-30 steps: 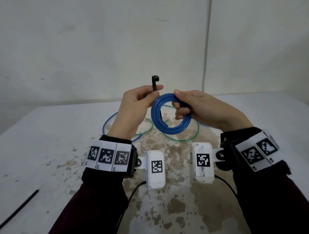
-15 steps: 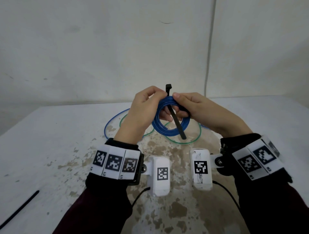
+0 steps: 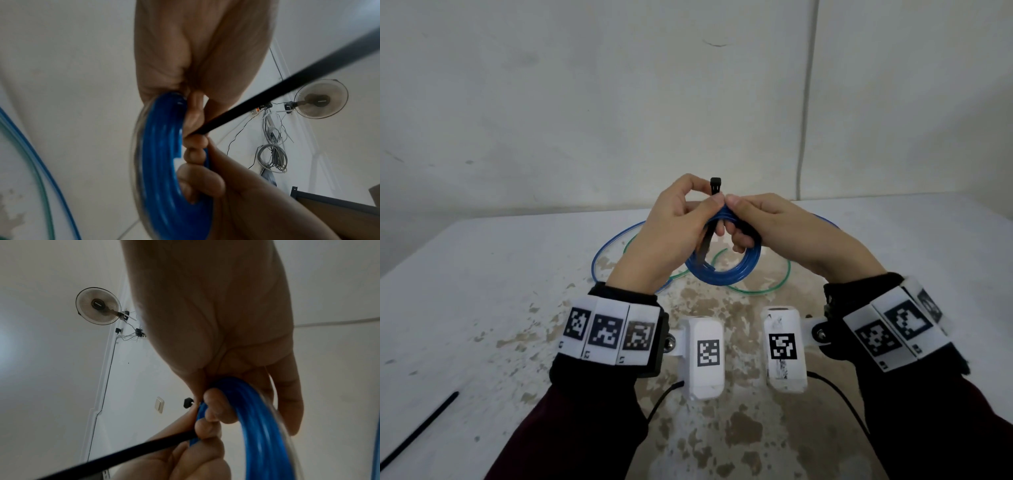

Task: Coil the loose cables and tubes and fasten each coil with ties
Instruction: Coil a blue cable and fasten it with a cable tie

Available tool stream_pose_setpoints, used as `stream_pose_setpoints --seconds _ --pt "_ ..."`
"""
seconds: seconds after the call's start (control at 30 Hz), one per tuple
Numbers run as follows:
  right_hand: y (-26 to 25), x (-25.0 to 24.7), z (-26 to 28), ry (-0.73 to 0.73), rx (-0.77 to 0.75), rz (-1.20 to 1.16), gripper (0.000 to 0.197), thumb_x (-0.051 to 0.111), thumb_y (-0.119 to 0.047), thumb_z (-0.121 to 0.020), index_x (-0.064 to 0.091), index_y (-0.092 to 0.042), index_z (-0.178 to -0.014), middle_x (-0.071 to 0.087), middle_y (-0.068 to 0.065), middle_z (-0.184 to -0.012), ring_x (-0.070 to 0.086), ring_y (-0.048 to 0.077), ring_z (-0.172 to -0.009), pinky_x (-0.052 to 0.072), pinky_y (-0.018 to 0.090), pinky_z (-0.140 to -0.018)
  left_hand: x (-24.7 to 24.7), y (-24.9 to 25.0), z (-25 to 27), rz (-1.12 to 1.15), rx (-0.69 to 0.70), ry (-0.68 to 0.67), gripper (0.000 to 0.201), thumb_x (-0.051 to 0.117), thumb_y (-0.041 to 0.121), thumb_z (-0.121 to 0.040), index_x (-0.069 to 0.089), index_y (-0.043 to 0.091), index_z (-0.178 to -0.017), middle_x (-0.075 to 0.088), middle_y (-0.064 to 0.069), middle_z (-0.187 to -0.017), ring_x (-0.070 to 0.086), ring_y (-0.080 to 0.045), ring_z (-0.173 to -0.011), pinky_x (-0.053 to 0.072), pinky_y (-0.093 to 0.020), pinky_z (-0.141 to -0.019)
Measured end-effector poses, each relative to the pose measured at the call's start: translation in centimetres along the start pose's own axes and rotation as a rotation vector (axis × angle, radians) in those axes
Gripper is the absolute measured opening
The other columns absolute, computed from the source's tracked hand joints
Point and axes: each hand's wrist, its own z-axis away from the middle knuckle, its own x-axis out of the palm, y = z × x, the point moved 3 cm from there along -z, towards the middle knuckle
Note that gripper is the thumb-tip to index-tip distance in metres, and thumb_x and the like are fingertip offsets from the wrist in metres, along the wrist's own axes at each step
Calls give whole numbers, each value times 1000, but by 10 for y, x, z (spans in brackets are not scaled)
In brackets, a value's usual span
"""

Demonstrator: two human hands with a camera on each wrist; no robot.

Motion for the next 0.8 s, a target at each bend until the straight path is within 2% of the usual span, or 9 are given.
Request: stream_pose_setpoints --seconds 0.07,0.13,0.2,0.27,0.37,0.43,0.53,0.67,0.8 --pt "0 -1 -1 72 31 35 28 43 -32 -100 55 -7 -97 56 -2 -70 52 11 -65 45 25 -70 -1 -1 -1 31 23 57 10 51 16 -98 51 11 -90 55 0 -55 36 -15 -42 31 -24 -45" --pt "-4 -9 2 175 -36 119 27 63 -32 -90 53 -18 -111 58 -1 -93 57 9 -81 47 26 -80 -5 -2 -3 79 37 125 15 50 14 -98 48 12 -83 55 -2 -55 35 -13 -38 31 -23 -43" --pt "-16 -15 8 198 -195 249 40 76 -30 -78 56 -32 -112 54 -2 -103 54 10 -94 44 23 -85 -9 -2 -3 123 36 175 19 50 12 -98 46 14 -79 56 -5 -56 36 -11 -36 31 -22 -42" --pt "-27 -10 13 127 -282 269 36 80 -28 -73 65 -34 -106 54 -4 -100 53 10 -93 42 20 -86 -10 -2 -3 139 33 187 20 52 12 -97 46 14 -78 57 -6 -58 35 -10 -37 31 -21 -41" --pt "-35 2 11 165 -343 217 6 73 -24 -81 73 -22 -87 61 1 -85 57 13 -80 45 26 -80 -6 -2 -2 157 47 169 22 48 4 -97 44 13 -76 51 -9 -57 31 -11 -39 30 -21 -40" --pt "-34 1 7 260 -362 151 16 63 -20 -90 71 -11 -80 64 6 -73 59 14 -71 48 25 -74 -5 -1 -2 166 55 164 21 45 1 -96 42 11 -78 51 -5 -52 28 -10 -38 29 -21 -40" --pt "-29 -5 6 280 -277 66 33 46 -19 -100 68 -5 -80 51 7 -60 47 15 -61 42 27 -68 -8 1 -2 135 79 197 23 48 7 -98 40 12 -77 52 3 -47 27 -10 -36 29 -22 -40" --pt "-23 -1 5 166 -142 34 43 37 -24 -103 60 -9 -70 40 11 -64 37 17 -63 35 23 -66 -10 1 -3 34 153 260 21 51 13 -97 44 15 -77 37 -7 -50 26 -14 -37 27 -24 -42" --pt "-24 2 7 96 -59 58 45 40 -28 -101 48 -12 -60 34 14 -71 29 25 -69 28 34 -72 -6 2 -3 -25 185 278 17 50 10 -96 47 14 -80 42 -2 -47 26 -15 -38 26 -25 -43"
